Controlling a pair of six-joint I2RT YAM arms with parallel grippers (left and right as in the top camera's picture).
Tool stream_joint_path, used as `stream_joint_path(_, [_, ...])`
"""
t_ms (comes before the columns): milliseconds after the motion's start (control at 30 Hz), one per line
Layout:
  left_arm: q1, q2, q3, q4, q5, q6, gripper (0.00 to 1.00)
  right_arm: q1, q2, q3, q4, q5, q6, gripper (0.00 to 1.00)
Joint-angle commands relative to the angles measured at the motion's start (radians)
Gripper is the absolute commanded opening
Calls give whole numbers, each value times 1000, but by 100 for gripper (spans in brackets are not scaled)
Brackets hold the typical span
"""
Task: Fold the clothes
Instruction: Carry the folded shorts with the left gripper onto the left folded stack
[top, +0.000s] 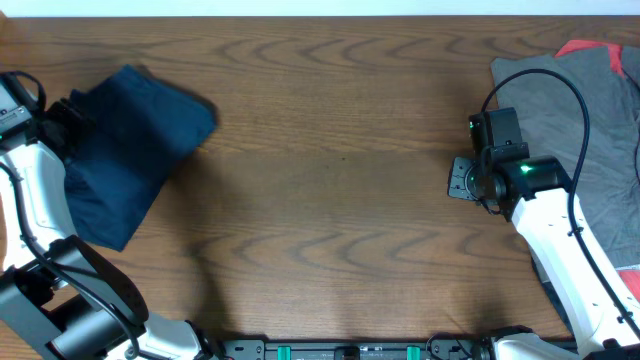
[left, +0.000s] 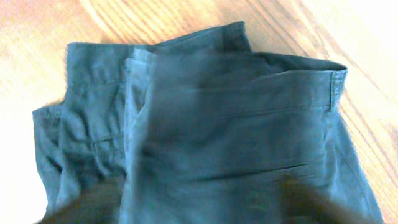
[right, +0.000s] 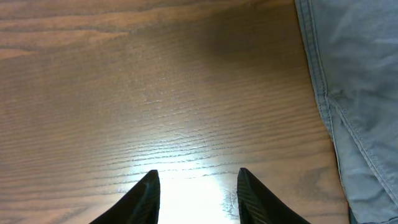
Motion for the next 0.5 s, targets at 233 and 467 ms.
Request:
stream_joint_path(233, [-42,5,3,-41,111,-82,98,-10,-6,12,-7,-4,-3,52])
stream_joint_path(467, [-296,5,3,-90,143,36,98,-17,32,12,47,-159,0,68])
